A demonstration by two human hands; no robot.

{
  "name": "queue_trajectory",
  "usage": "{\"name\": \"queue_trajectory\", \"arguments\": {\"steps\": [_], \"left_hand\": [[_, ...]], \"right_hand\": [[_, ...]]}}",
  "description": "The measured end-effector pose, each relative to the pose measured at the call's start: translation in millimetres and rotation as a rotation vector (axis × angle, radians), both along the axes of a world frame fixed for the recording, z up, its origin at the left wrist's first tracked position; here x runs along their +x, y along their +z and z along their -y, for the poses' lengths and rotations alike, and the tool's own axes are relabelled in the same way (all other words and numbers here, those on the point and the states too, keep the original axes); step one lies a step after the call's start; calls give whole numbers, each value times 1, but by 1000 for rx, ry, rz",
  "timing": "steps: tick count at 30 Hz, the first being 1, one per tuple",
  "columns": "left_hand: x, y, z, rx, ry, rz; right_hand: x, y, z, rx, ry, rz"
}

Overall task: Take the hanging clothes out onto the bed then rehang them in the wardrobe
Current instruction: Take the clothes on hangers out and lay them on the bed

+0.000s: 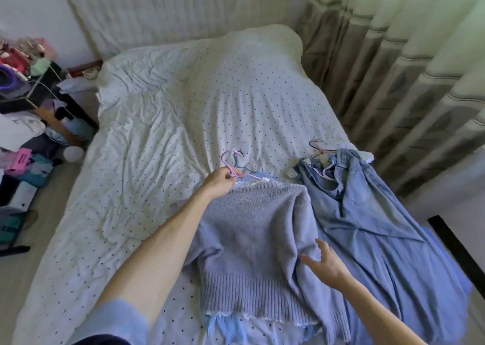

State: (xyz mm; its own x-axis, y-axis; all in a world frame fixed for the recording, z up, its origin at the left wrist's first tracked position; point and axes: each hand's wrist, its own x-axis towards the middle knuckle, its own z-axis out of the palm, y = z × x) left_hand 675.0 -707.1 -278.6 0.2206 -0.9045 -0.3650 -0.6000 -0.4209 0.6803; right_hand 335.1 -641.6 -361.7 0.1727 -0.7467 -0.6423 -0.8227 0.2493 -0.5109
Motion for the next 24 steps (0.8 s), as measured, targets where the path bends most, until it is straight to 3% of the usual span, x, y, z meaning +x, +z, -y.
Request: {"name": "queue_trajectory", "arguments": {"steps": [7, 11, 20, 24], "left_hand": [[40, -86, 101, 147, -200, 323], [54, -145, 145, 179, -305, 411], [83, -276, 231, 41, -236, 579], [91, -323, 242, 100, -72, 644]], "right_hand": [[56, -40, 83, 29, 140, -159], [81, -77, 120, 50, 232, -207], [117, -154, 143, 16, 420, -365], [129, -182, 155, 48, 492, -379]]}}
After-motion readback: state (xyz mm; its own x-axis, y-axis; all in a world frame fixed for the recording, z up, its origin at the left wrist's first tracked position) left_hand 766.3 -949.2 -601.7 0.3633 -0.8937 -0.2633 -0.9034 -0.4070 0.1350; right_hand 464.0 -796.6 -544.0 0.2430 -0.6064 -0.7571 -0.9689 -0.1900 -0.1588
